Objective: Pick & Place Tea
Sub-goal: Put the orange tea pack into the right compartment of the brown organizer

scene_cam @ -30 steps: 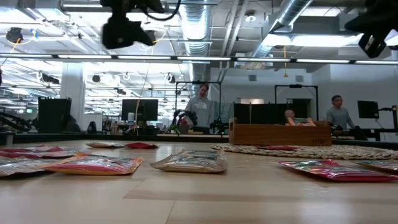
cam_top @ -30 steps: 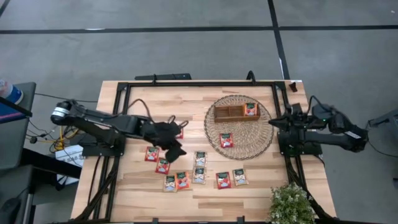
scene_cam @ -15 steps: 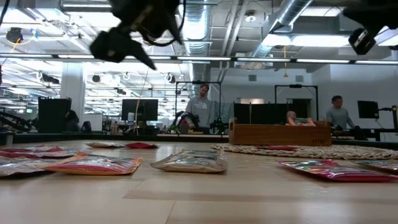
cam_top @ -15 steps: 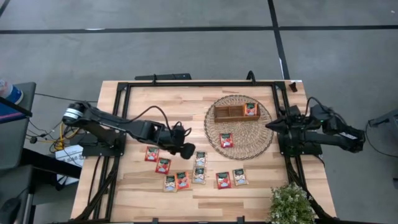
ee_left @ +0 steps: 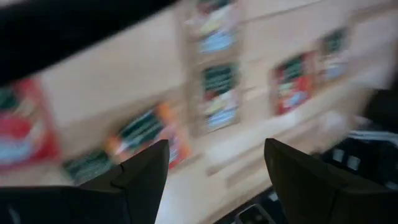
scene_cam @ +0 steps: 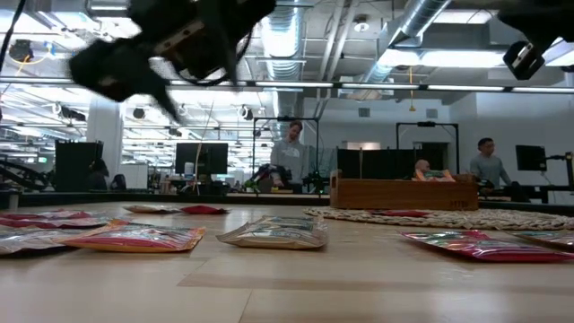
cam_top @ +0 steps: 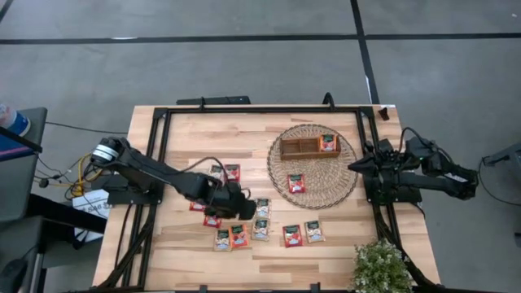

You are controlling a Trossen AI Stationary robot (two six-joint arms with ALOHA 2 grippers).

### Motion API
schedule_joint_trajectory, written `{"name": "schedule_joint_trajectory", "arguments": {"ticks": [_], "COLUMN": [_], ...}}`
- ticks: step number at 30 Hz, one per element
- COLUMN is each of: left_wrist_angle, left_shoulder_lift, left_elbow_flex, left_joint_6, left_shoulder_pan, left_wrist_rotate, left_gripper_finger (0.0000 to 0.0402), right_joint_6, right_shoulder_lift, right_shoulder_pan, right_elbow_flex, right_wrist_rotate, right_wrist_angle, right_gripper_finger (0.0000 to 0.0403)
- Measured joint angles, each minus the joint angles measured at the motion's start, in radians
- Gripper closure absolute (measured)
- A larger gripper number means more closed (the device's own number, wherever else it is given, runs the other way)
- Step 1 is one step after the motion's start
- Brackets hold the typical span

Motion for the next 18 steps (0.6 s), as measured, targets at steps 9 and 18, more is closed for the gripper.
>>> {"name": "schedule_joint_trajectory", "arguments": {"ticks": [9,18], "left_wrist_angle": [-0.046,-0.145], "left_shoulder_lift": [0.099,0.196], "left_elbow_flex": [0.084,0.122], "left_joint_6": [-0.284,-0.363], "left_shoulder_pan": [-0.120,-0.138], "left_wrist_rotate": [0.008,-0.009], "left_gripper_finger": [0.0145,0.0145], "right_joint_6": [0.002,0.002], "right_shoulder_lift": [0.013,0.013], "right_shoulder_pan": [0.000,0.000], "right_elbow_flex": [0.000,0.000], "right_wrist_rotate": [-0.012,-0.026], "right_wrist_angle": [-0.012,-0.008], "right_gripper_finger": [0.0402,0.0402]}}
